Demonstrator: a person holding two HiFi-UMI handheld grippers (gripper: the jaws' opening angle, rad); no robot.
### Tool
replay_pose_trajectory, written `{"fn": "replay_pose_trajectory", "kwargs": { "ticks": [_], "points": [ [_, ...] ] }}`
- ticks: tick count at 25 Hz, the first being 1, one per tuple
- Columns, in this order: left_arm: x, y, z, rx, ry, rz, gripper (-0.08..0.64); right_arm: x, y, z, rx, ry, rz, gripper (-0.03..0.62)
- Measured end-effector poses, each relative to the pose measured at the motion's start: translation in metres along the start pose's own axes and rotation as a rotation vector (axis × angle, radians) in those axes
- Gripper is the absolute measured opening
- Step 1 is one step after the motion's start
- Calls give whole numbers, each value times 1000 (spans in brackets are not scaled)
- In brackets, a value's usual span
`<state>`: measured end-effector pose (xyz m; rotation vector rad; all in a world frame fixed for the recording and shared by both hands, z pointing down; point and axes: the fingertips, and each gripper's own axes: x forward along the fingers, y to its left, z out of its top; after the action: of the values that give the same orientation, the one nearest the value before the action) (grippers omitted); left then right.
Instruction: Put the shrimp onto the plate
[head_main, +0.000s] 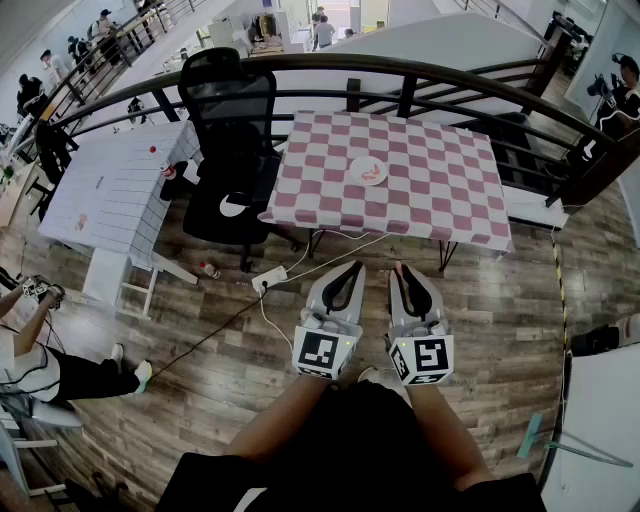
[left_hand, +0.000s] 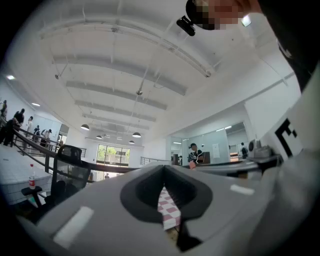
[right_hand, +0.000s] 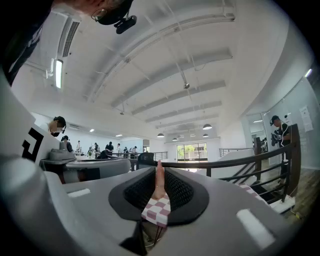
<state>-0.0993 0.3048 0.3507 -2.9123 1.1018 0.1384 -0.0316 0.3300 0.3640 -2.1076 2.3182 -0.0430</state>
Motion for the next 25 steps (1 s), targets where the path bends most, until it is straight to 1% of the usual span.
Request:
{"fn": "replay_pose_trajectory", "kwargs": {
  "ticks": [4,7,12,17,22,25],
  "points": [
    [3,-14,-5,-27,-1,9,8,-8,-14,-4,15,2,7,55],
    [5,-24,-10,-20,-1,15,8,-14,-24,-8,28,7,20,55],
    [8,-33,-14,0,-15,30,8,-20,-32,-12,23,17,49,55],
    [7,-40,-18,1,-11,51,8,-28,-40,-16,20,13,76,55],
    [6,-46,-23,22,4,72,8,-35,-53,-20,38,16,92,55],
    [10,-50,-24,20,8,72,8,-36,-62,-23,37,23,98,55]
  ]
}}
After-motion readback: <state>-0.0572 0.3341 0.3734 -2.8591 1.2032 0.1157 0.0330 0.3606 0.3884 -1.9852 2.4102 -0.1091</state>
